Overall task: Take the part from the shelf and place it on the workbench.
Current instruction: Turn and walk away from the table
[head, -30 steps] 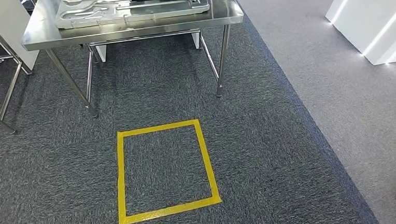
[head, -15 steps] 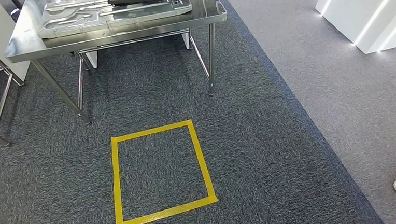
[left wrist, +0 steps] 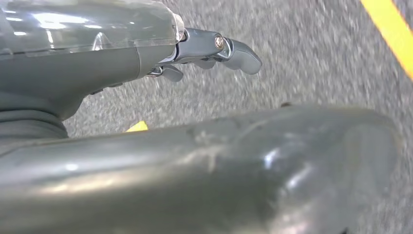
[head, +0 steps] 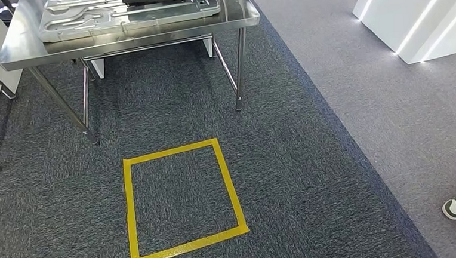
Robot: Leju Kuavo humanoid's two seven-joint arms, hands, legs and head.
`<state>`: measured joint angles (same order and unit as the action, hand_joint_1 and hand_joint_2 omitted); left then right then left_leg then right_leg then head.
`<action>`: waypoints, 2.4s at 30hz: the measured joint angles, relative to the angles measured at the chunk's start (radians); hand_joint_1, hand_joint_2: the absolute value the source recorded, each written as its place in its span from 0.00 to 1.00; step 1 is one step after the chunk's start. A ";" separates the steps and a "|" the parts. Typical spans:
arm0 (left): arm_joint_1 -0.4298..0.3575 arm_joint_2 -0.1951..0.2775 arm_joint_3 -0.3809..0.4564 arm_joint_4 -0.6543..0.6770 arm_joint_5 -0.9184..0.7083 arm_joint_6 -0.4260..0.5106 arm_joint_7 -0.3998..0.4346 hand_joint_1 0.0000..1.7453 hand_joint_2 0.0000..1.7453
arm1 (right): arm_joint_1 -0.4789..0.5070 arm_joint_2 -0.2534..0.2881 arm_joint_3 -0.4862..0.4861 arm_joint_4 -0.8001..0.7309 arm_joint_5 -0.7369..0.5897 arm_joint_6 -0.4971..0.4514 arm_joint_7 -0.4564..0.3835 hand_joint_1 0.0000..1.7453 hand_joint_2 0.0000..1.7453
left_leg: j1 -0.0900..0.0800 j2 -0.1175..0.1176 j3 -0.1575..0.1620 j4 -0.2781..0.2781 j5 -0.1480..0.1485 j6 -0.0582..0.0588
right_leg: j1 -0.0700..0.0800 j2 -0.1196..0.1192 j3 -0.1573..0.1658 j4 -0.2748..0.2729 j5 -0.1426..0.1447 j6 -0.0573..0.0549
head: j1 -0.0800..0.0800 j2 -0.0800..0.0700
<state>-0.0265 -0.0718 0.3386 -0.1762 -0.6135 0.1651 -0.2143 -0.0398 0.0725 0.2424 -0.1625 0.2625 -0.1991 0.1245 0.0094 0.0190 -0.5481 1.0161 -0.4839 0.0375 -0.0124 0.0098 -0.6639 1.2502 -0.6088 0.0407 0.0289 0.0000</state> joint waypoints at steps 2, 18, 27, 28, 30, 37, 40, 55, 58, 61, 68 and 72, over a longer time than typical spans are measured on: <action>0.000 0.004 0.012 0.000 0.000 0.000 0.000 0.00 0.00 | 0.000 0.002 -0.002 0.000 0.000 0.000 0.000 0.00 0.00 | -0.001 0.007 0.001 0.000 -0.001 0.000 | -0.002 -0.003 -0.023 0.046 0.001 0.002 | 0.000 0.000; 0.003 0.009 0.032 0.000 -0.020 0.011 0.002 0.00 0.00 | -0.001 0.018 -0.003 0.000 0.000 -0.022 0.008 0.00 0.00 | 0.001 -0.008 -0.098 0.253 -0.117 -0.054 | 0.007 0.007 0.124 -0.257 0.133 -0.058 | -0.005 0.000; 0.000 0.008 0.031 0.000 -0.047 0.014 0.010 0.00 0.00 | 0.000 0.034 -0.021 0.000 -0.023 -0.031 0.012 0.00 0.00 | 0.004 -0.022 0.007 0.005 -0.007 -0.017 | 0.006 0.025 0.100 -0.204 0.101 -0.015 | -0.003 0.000; 0.000 0.008 0.031 0.000 -0.047 0.015 0.011 0.00 0.00 | 0.000 0.034 -0.024 0.000 -0.024 -0.031 0.012 0.00 0.00 | 0.006 -0.018 0.007 0.002 -0.005 -0.012 | 0.005 0.016 0.082 -0.166 0.078 -0.009 | -0.001 0.000; 0.001 0.008 0.031 0.000 -0.048 0.015 0.011 0.00 0.00 | 0.000 0.034 -0.028 0.000 -0.025 -0.031 0.012 0.00 0.00 | 0.005 -0.010 0.006 0.001 -0.004 -0.006 | 0.001 0.003 0.021 -0.045 0.021 0.000 | 0.001 0.000; 0.001 0.007 0.031 0.000 -0.050 0.015 0.017 0.00 0.00 | -0.001 0.032 -0.046 0.000 -0.056 -0.002 0.003 0.00 0.00 | 0.001 0.009 0.014 0.002 -0.012 -0.016 | 0.007 -0.029 0.092 -0.205 0.130 -0.014 | 0.001 0.000; 0.000 0.006 0.031 0.000 -0.054 0.015 0.024 0.00 0.00 | -0.002 0.029 -0.070 0.000 -0.089 0.014 -0.010 0.00 0.00 | -0.001 0.020 0.019 -0.001 -0.015 -0.033 | 0.014 -0.026 0.104 -0.238 0.131 -0.031 | 0.000 0.000; -0.001 0.007 0.031 0.000 -0.060 0.018 0.045 0.00 0.00 | -0.003 0.025 -0.126 0.000 -0.114 0.005 -0.040 0.00 0.00 | 0.001 -0.027 0.006 0.019 -0.021 -0.031 | 0.008 0.031 0.105 -0.225 0.124 -0.026 | -0.002 0.000; -0.002 0.006 0.031 0.000 -0.060 0.018 0.044 0.00 0.00 | -0.001 0.022 -0.128 0.000 -0.113 0.004 -0.040 0.00 0.00 | 0.003 -0.017 0.007 0.011 -0.012 -0.012 | 0.005 0.018 0.088 -0.186 0.096 -0.010 | 0.001 0.000; -0.002 0.006 0.031 0.000 -0.061 0.018 0.043 0.00 0.00 | -0.002 0.021 -0.128 0.000 -0.112 0.003 -0.040 0.00 0.00 | 0.002 -0.008 0.005 0.010 -0.010 -0.005 | 0.002 -0.001 0.000 -0.004 0.004 0.002 | 0.006 0.000; -0.002 0.004 0.031 0.000 -0.069 0.021 0.043 0.00 0.00 | -0.002 0.019 -0.128 0.000 -0.099 0.004 -0.067 0.00 0.00 | -0.003 0.002 0.014 0.011 -0.019 -0.013 | 0.009 -0.015 0.091 -0.208 0.129 -0.019 | 0.005 0.000; -0.003 0.005 0.032 0.000 -0.069 0.022 0.044 0.00 0.00 | -0.003 0.020 -0.128 -0.001 -0.101 0.004 -0.073 0.00 0.00 | -0.006 0.005 0.015 0.010 -0.024 -0.015 | 0.012 -0.013 0.103 -0.234 0.131 -0.017 | 0.002 0.000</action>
<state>-0.0291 -0.0671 0.3704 -0.1762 -0.6828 0.1873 -0.1701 -0.0431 0.0927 0.1144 -0.1633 0.1612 -0.1949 0.0519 0.0037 0.0239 -0.5332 1.0264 -0.5080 0.0222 -0.0002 -0.0030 -0.5609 1.0166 -0.4773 0.0235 0.0312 0.0000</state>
